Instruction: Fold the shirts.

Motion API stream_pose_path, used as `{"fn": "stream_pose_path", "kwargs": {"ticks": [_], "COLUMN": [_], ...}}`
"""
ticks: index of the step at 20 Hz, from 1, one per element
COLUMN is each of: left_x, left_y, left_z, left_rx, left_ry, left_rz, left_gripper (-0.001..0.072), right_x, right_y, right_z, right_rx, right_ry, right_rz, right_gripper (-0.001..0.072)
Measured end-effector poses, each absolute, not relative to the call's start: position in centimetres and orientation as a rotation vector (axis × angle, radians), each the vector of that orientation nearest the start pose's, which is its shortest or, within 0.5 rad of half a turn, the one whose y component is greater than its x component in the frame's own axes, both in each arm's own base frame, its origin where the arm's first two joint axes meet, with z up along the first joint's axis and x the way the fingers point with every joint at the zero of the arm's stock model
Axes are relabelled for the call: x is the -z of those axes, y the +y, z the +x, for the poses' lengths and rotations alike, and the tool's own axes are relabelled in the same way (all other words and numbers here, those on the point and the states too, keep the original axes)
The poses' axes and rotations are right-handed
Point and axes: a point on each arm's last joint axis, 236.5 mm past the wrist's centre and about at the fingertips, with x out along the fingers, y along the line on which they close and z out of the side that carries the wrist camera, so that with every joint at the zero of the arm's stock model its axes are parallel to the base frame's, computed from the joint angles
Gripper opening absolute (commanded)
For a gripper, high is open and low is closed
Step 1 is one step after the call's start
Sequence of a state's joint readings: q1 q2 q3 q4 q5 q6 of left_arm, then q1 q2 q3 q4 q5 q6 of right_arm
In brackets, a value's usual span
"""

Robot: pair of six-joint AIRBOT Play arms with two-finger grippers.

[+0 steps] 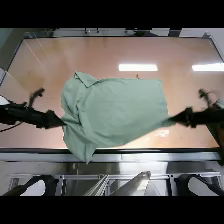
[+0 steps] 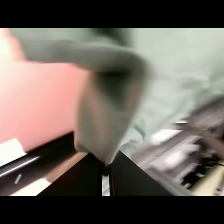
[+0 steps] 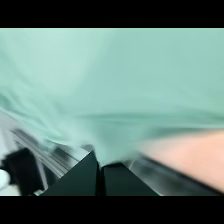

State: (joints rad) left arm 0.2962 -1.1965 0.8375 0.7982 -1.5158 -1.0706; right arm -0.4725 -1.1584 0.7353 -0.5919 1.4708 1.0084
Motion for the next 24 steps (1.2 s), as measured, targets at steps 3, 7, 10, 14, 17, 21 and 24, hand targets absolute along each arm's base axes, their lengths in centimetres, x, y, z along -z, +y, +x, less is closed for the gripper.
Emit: {"fn": "stream_pose_path", "kwargs": {"ticks": [3, 7, 10, 14, 17, 21, 24], "left_x": [-14.0, -34.8, -45.1, -51.2, -50.6, -43.8, -35.0], "left_y": [-11.2, -11.0, -9.7, -8.1, -5.2, -2.8, -3.2], "left_z": [28.6, 24.5, 19.3, 16.9, 21.1, 31.4, 38.6], "left_rx": [0.928, 1.212, 1.245, 1.206, 1.07, 0.919, 0.87], "left_ry": [1.024, 0.325, -0.068, -0.269, -0.182, 0.119, 0.402], "left_rz": [-0.683, -0.576, -0.423, -0.333, -0.346, -0.408, -0.405], "left_gripper": [0.0028, 0.0028, 0.0027, 0.0026, 0.0028, 0.0028, 0.0028], "right_x": [-17.5, -36.8, -45.3, -50.4, -48.3, -40.2, -31.5], "right_y": [8.0, 8.4, 8.1, 7.4, 6.2, 5.5, 6.3], "right_z": [32.0, 29.5, 26.0, 23.4, 25.7, 32.5, 38.5], "right_rx": [-0.808, -0.979, -0.969, -0.859, -0.741, -0.65, -0.612], "right_ry": [0.8, 0.224, -0.05, -0.213, -0.132, 0.109, 0.312], "right_rz": [0.815, 0.708, 0.596, 0.454, 0.406, 0.447, 0.492], "right_gripper": [0.0017, 0.0017, 0.0017, 0.0017, 0.0017, 0.0017, 0.0016]}}
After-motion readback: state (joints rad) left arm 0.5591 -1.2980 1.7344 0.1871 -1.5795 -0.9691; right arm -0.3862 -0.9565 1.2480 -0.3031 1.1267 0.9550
